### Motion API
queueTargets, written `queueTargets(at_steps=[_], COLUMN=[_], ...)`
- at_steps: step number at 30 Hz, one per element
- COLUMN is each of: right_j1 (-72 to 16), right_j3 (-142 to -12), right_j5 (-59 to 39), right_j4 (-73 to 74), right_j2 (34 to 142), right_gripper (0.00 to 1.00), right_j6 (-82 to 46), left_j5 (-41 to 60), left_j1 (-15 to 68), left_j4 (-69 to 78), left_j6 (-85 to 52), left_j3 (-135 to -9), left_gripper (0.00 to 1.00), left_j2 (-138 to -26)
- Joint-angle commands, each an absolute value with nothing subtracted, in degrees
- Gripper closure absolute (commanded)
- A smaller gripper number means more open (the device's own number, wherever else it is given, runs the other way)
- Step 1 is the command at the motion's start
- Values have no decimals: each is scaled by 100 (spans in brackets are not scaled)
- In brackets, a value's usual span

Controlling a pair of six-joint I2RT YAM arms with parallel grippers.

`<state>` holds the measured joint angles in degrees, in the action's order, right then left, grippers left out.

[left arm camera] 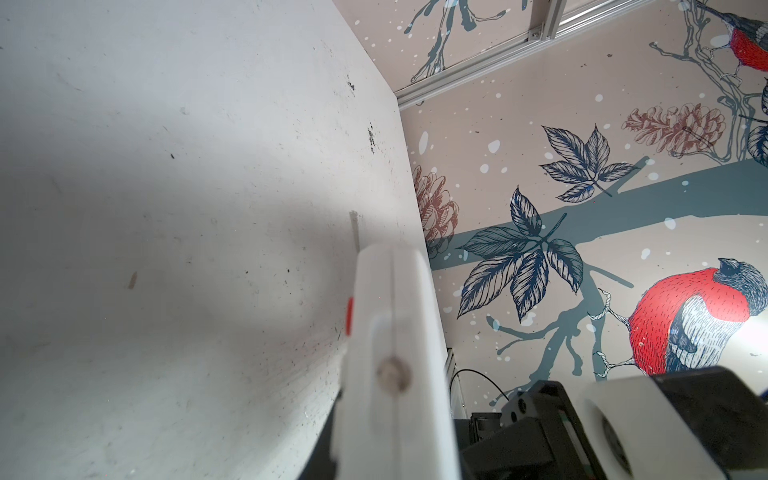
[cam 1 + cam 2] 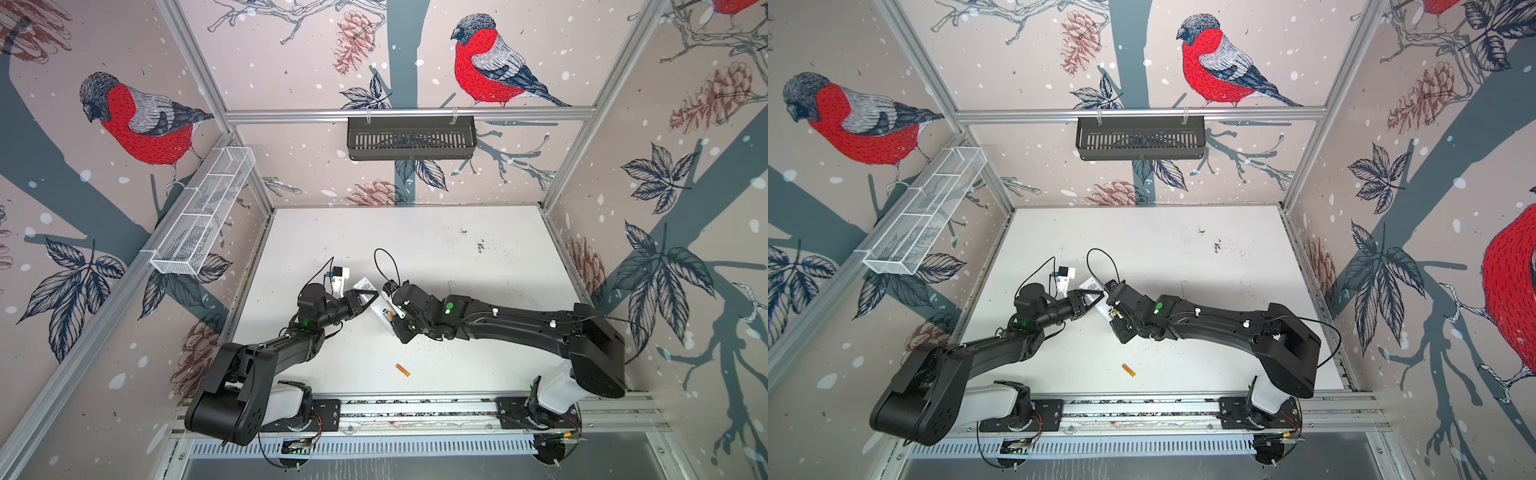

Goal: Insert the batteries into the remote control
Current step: 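Press the battery down into the compartment with the right gripper and release, then press the orange battery down into the compartment with the right gripper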

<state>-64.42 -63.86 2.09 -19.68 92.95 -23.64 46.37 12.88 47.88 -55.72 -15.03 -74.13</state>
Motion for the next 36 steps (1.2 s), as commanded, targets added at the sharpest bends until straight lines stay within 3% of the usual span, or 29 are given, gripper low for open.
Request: queueTargets(at_steps=[1,18,28,36], right_j1=[-6444,-6395,-6348,-6169], right_j3=[-6442,-6502,-6455,-6105], right_j5=[275,433,246,-39], right_j4=[-2107,-2107,-1994,-1883], right_j2=[9343,9375,9099,8662], right_gripper=[82,82,69,73], right_j6=[-2347,-2306,-2204,-2076], left_j5=[4711,4772,4818,4859], left_j1=[1267,1242,1186,1134], left_j4=[5188,5280,5367,5425], left_j6=[-5616,-5694,-5788,-5861], left_j3=[-1512,-1509,-1505,-1511], left_gripper=[100,100,100,100], left_j2=[-7401,-7410,-7470,-7488])
